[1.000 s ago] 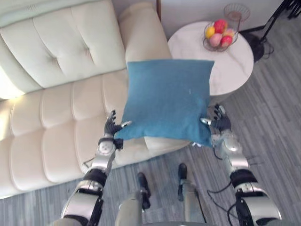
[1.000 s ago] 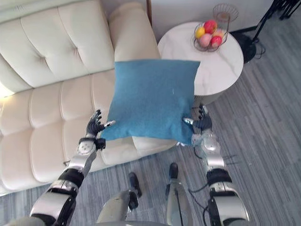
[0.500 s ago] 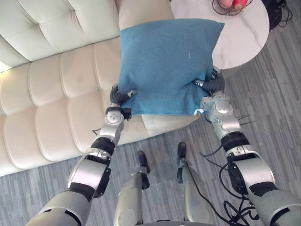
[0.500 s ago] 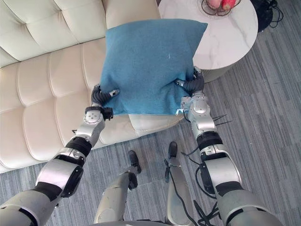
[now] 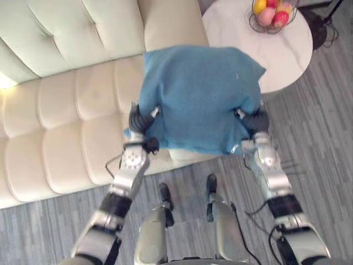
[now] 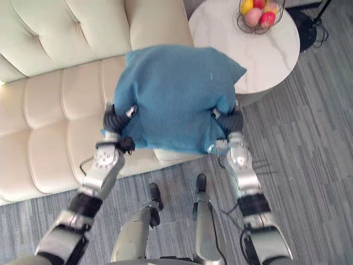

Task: Pick up cushions and gather them together orderly.

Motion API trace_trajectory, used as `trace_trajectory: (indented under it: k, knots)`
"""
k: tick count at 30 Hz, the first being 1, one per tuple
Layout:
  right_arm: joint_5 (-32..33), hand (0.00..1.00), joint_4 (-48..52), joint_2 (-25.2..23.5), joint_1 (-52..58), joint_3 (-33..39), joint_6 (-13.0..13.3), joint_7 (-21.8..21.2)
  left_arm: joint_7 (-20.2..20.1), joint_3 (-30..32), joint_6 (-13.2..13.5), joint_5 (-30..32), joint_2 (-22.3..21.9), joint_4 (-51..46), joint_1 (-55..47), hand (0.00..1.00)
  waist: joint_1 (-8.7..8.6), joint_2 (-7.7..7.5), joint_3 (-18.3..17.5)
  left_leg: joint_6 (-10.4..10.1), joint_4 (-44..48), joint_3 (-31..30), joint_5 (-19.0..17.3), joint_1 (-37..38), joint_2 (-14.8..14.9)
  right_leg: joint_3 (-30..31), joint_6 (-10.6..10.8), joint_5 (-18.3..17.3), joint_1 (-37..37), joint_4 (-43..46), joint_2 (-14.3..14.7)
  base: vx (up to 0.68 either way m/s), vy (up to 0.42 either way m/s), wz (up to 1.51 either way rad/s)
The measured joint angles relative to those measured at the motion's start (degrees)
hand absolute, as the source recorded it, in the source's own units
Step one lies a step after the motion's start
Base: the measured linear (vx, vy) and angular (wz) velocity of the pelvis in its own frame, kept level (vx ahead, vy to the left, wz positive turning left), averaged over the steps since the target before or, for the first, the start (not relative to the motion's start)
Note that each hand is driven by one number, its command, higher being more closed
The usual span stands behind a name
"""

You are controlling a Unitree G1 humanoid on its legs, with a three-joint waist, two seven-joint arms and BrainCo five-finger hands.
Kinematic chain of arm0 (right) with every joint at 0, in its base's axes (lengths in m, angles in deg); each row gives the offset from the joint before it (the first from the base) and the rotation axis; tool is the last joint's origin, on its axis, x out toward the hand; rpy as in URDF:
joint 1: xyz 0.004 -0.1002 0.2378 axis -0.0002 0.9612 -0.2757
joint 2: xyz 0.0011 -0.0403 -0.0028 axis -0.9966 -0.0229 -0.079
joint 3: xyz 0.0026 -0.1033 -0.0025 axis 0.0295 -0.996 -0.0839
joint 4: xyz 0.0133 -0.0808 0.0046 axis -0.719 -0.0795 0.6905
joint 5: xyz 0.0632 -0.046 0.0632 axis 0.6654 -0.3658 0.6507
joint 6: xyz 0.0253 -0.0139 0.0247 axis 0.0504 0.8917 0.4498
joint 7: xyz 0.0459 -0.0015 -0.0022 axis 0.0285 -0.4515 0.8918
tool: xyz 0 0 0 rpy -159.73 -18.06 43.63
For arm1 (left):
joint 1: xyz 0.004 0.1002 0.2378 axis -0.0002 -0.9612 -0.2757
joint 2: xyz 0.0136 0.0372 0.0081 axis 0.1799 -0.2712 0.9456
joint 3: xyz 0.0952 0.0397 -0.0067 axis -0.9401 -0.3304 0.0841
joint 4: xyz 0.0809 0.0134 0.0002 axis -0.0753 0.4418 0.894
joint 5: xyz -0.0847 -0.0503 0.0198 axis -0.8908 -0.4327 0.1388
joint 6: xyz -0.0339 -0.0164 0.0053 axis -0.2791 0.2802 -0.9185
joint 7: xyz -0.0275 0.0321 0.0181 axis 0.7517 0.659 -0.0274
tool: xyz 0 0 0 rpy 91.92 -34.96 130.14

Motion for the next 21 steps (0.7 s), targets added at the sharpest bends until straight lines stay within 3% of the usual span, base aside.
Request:
trace_trajectory:
  k: [5, 10, 13, 15, 16, 18, 19, 20, 21]
  knots:
    - [-1.43, 1.0, 5.93, -1.05, 8.0, -2.51, 0.15, -0.46, -0.23, 0.0, 0.76, 0.85, -0.7, -6.45, -11.19, 1.0, 0.44, 0.15, -6.22, -0.94, -3.3, -1.61, 0.75, 6.04, -0.78, -2.23, 0.14, -1.8, 5.77, -0.14, -0.64, 0.07, 0.012, 0.19]
    - [-2.48, 1.0, 9.7, -1.05, 13.24, -3.3, 1.83, -1.54, -1.07, 0.0, 2.05, 1.65, -1.03, -10.23, -17.39, 1.0, 0.95, 0.48, -10.05, -0.95, -6.94, -3.87, 1.16, 10.48, -1.84, -4.62, 0.81, -3.32, 10.67, -0.24, -1.53, 0.02, 0.023, 0.31]
    - [-3.78, 1.0, 10.24, -1.08, 14.6, -3.38, 2.08, -1.54, -1.66, -0.03, 2.05, 1.98, -1.53, -10.84, -17.98, 1.0, 1.08, 0.7, -11.92, -1.13, -7.32, -7.54, 1.65, 10.33, -2.72, -8.33, 1.22, -3.9, 12.83, -0.48, -2.46, 0.0, 0.037, 0.66]
    - [-4.25, 1.0, 10.24, -1.03, 14.54, -3.32, 2.11, -1.34, -1.73, -0.04, 2.04, 2.08, -1.56, -12.12, -17.76, 1.0, 0.89, 0.77, -12.48, -1.07, -6.95, -10.15, 2.39, 7.38, -2.75, -14.6, 1.2, -3.88, 13.74, -0.72, -3.87, -0.03, 0.032, 1.23]
    - [-4.36, 1.0, 10.23, -1.07, 14.54, -3.12, 2.11, -1.28, -1.73, -0.09, 2.03, 2.09, -1.62, -12.16, -17.53, 1.0, 0.28, 0.88, -12.94, -0.03, -7.02, -7.84, 1.61, 6.13, -1.83, -17.18, 1.18, -3.85, 13.93, -0.91, -4.21, -0.05, 0.034, 1.85]
    - [-5.94, 1.0, 10.14, -0.82, 14.38, -1.27, 2.14, -0.25, -1.71, -1.49, 1.91, 2.06, -1.82, -11.77, -15.6, 1.0, -0.09, 0.8, -13.19, 1.57, -3.88, 10.65, 0.65, 3.37, 3.65, -25.18, 1.15, -3.82, 15.57, -1.43, -5.87, -0.03, 0.076, 2.02]
    - [-6.11, 1.0, 9.55, -0.74, 14.23, 0.08, 2.09, 0.03, -1.71, -2.63, 1.83, 2.0, -2.19, -11.28, -14.76, 1.0, 0.19, 1.19, -13.41, 3.86, -0.13, 24.96, -0.67, 3.48, 8.51, -29.27, 1.29, -3.9, 17.09, -1.38, -6.28, 0.02, 0.111, 1.73]
    - [-6.24, 1.0, 9.34, -0.73, 14.24, 0.75, 2.02, 0.11, -1.72, -3.16, 1.79, 1.89, -2.42, -11.2, -14.7, 1.0, -0.04, 1.56, -13.65, 5.01, 1.7, 30.98, -0.78, 3.94, 10.53, -31.59, 1.31, -3.92, 18.11, -1.38, -6.46, 0.06, 0.154, 2.13]
    - [-6.99, 1.0, 8.56, -0.67, 14.27, 2.29, 2.02, 0.26, -1.77, -4.71, 1.75, 1.86, -2.47, -11.12, -14.45, 1.0, -1.59, 2.03, -14.0, 7.16, 4.4, 38.91, -0.85, 4.39, 12.61, -35.95, 1.32, -3.92, 20.37, -1.23, -7.41, 0.08, 0.144, 1.91]
